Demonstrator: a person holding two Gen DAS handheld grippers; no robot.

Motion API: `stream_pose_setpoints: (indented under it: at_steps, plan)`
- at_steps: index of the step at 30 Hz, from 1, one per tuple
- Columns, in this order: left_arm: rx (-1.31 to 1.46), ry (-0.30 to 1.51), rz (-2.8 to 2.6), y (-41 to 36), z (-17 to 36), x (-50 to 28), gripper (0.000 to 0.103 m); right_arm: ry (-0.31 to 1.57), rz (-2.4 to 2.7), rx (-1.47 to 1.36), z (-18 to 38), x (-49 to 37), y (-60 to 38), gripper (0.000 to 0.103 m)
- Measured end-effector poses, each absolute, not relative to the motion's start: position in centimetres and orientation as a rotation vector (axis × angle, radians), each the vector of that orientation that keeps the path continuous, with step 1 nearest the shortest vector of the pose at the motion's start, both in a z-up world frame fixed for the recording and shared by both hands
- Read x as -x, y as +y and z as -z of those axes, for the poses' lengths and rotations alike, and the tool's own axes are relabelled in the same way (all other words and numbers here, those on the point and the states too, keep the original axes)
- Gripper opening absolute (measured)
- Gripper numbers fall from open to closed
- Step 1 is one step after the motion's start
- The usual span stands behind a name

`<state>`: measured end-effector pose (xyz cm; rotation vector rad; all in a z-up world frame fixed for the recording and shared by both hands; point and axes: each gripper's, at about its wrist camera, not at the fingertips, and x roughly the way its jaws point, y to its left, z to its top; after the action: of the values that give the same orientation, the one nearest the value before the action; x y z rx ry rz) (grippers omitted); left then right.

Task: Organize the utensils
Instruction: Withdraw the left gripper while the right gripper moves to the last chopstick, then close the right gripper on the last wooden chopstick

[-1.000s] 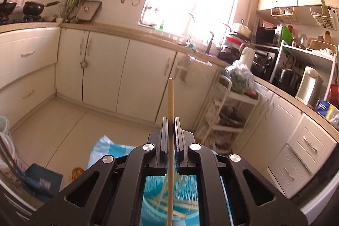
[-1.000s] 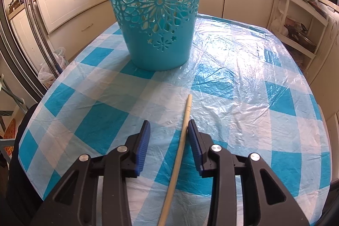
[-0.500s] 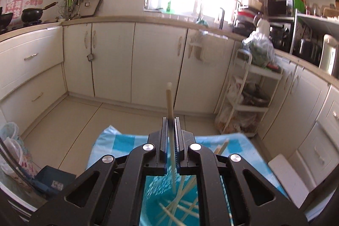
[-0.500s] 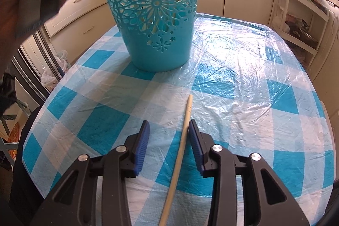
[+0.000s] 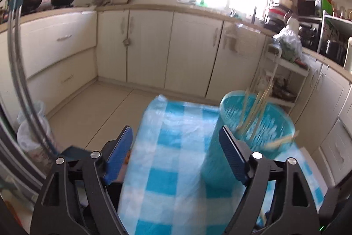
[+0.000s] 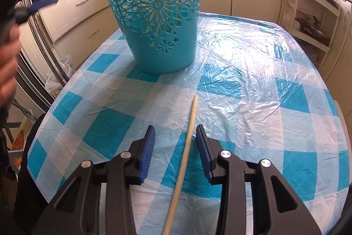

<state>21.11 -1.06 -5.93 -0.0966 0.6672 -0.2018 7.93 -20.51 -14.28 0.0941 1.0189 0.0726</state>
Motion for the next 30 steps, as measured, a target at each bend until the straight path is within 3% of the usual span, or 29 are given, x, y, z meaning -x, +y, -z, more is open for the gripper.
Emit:
stream_pose_setpoints:
  at_steps: [6,13,22,25,30]
  plan:
    - [0.128,0.836,0.175,0.3,12.1,-19.6,0.079,1.029,-0.054,-0.072,14.1,-7.3,-20.5,0.038]
    - [0.061,0.873,0.184,-1.8,14.8,-18.8,0.081,1.029,-0.011,-0.047,14.1,-7.2,-21.1,0.011]
    - [0.022,0.898,0.211,-3.1,15.4,-18.8,0.085,1.043,-0.017,0.016,14.2,-7.7,-20.4,0.013]
    - [0.006,0.899,0.214,-3.4,15.3,-18.8,0.085,1.048,-0.026,-0.021,13.9,-7.6,-20.8,0.006]
    - [0.016,0.905,0.211,-3.2,15.3,-18.9,0.085,1.063,-0.038,-0.056,14.1,-7.4,-21.0,0.006]
